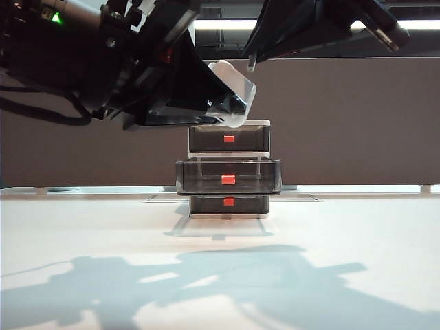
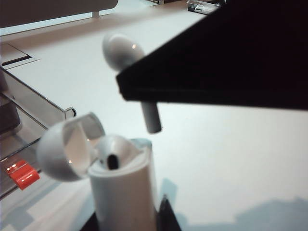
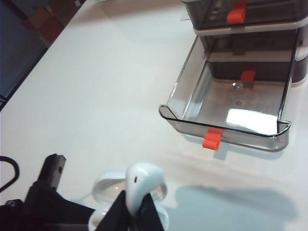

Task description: Pick up the earphone case on the table, open the lid, insert the wireless earphone on the table into it, close the lid, put the earphone case into the second layer of the drawer, and finally close the drawer.

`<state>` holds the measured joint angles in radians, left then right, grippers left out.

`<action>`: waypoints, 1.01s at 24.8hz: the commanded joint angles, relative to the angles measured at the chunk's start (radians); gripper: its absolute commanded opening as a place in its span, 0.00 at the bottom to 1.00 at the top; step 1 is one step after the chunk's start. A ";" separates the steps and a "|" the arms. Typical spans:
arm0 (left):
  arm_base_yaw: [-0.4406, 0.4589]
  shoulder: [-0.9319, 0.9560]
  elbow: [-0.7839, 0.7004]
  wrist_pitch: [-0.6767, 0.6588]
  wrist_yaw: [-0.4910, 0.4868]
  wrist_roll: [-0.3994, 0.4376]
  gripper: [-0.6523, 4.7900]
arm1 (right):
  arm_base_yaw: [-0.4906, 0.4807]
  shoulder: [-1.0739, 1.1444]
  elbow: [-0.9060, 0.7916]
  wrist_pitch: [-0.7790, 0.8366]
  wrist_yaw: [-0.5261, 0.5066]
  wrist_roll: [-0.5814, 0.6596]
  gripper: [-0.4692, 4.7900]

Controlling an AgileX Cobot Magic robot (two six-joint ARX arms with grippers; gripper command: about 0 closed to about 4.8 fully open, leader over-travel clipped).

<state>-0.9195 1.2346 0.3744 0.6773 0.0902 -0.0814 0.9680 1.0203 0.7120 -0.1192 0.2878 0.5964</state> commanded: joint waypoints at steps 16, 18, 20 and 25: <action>0.000 -0.003 0.005 0.020 0.005 0.101 0.21 | -0.004 0.011 -0.004 0.043 0.013 -0.051 0.09; 0.000 -0.003 0.005 0.020 0.005 0.101 0.21 | -0.004 0.015 -0.004 0.045 0.013 -0.051 0.09; 0.000 -0.003 0.005 0.020 0.005 0.101 0.21 | -0.004 0.017 -0.004 0.051 0.013 -0.051 0.09; 0.000 -0.003 0.005 0.020 0.005 0.100 0.21 | -0.005 0.018 -0.004 0.063 0.013 -0.056 0.09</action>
<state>-0.9195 1.2346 0.3744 0.6773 0.0902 0.0109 0.9630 1.0409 0.7036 -0.0799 0.2958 0.5499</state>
